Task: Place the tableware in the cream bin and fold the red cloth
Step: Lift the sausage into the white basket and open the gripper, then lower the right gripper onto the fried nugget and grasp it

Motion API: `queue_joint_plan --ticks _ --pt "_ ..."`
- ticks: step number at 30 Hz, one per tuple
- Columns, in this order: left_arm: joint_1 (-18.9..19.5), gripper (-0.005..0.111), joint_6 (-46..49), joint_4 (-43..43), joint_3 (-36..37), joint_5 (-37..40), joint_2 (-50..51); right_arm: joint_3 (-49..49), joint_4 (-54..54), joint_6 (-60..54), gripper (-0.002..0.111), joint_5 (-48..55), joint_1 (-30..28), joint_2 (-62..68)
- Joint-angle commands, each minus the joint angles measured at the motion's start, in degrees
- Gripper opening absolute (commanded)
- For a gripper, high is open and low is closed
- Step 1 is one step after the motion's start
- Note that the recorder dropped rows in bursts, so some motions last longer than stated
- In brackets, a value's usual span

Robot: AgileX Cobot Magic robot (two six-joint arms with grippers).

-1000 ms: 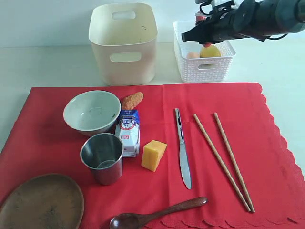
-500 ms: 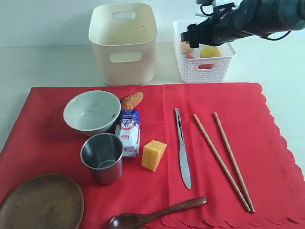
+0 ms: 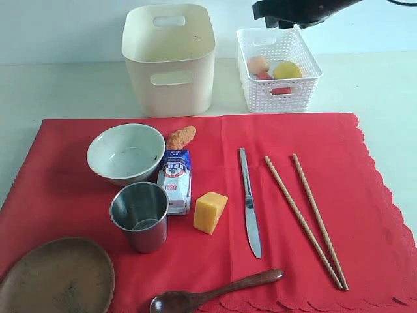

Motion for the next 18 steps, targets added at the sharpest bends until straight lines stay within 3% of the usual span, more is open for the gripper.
queue_joint_plan --ticks 1,4,14,18 --pt "-0.01 0.003 0.01 0.37 0.02 -0.34 -0.3 -0.21 -0.49 -0.23 0.015 7.33 0.05 -4.28" --pt "-0.01 0.003 0.01 0.37 0.02 -0.34 -0.3 1.08 -0.38 -0.23 0.0 10.56 0.05 -6.52" --pt "-0.01 0.003 0.01 0.37 0.02 -0.34 -0.3 16.23 0.38 -0.35 0.0 11.42 1.12 -17.88" --pt "-0.01 0.003 0.01 0.37 0.02 -0.34 -0.3 22.14 0.38 -1.82 0.0 7.93 8.67 -19.08"
